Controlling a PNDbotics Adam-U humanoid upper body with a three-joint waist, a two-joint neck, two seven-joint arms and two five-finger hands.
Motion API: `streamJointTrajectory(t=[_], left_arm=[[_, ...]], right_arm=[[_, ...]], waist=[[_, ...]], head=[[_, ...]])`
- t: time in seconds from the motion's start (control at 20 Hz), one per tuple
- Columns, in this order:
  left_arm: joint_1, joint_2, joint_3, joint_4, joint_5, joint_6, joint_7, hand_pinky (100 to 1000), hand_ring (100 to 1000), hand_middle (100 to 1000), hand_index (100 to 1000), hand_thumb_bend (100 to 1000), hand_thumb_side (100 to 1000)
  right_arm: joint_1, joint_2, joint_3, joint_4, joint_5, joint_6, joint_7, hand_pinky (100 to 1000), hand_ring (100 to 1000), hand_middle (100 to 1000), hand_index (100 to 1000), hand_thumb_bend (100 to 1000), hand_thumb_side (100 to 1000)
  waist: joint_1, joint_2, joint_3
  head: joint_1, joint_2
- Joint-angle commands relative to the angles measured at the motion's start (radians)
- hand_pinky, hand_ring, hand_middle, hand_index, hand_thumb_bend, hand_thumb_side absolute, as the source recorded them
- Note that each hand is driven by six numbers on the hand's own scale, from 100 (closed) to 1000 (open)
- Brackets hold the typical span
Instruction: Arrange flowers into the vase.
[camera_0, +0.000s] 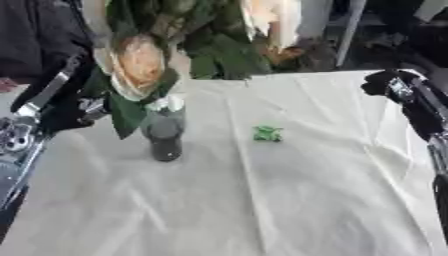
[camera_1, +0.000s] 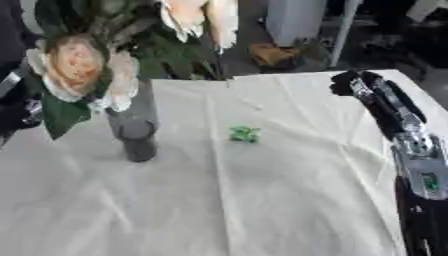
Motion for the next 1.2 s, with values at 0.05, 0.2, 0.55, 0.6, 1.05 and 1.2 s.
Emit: streamJointTrajectory(t=[0.05, 0.2, 0.55, 0.6, 1.05, 1.2], left_arm=[[-0.049, 0.033, 0.024, -0.007, 0.048, 0.012, 0.022, 100, 100, 100, 100, 875, 707], [-0.095, 0.041, 0.033, 0.017, 0.094, 0.02, 0.055, 100, 100, 100, 100, 880, 697], [-0.197, 0.051, 0.045, 0.102, 0.199, 0.019, 0.154, 100, 100, 100, 100, 891, 688], [-0.208, 0.05, 0.046, 0.116, 0.216, 0.017, 0.17, 100, 100, 100, 100, 894, 689], [-0.304, 0.058, 0.064, 0.22, 0.355, -0.029, 0.304, 100, 100, 100, 100, 920, 676], [-0.321, 0.066, 0.069, 0.231, 0.379, -0.041, 0.328, 100, 100, 100, 100, 928, 670]], right_arm=[[-0.016, -0.016, -0.008, -0.019, 0.004, 0.0, -0.001, 794, 752, 536, 719, 100, 822], [-0.015, -0.014, -0.007, -0.019, 0.004, 0.0, 0.001, 794, 752, 536, 719, 100, 821], [-0.014, -0.01, -0.003, -0.016, 0.004, 0.0, 0.007, 794, 752, 535, 717, 100, 821], [-0.014, -0.009, -0.003, -0.016, 0.004, -0.001, 0.007, 794, 752, 535, 718, 100, 820], [-0.018, -0.005, -0.001, -0.014, 0.005, -0.002, 0.01, 794, 752, 536, 718, 100, 820], [-0.018, -0.003, 0.0, -0.015, 0.005, -0.002, 0.011, 794, 752, 536, 718, 100, 820]], waist=[[0.0, -0.013, -0.003], [0.001, -0.014, -0.005], [0.001, -0.015, -0.016], [0.001, -0.016, -0.018], [-0.002, -0.016, -0.039], [-0.002, -0.017, -0.042]], head=[[0.001, -0.009], [0.001, -0.009], [0.001, -0.012], [0.001, -0.013], [0.003, -0.026], [0.003, -0.029]])
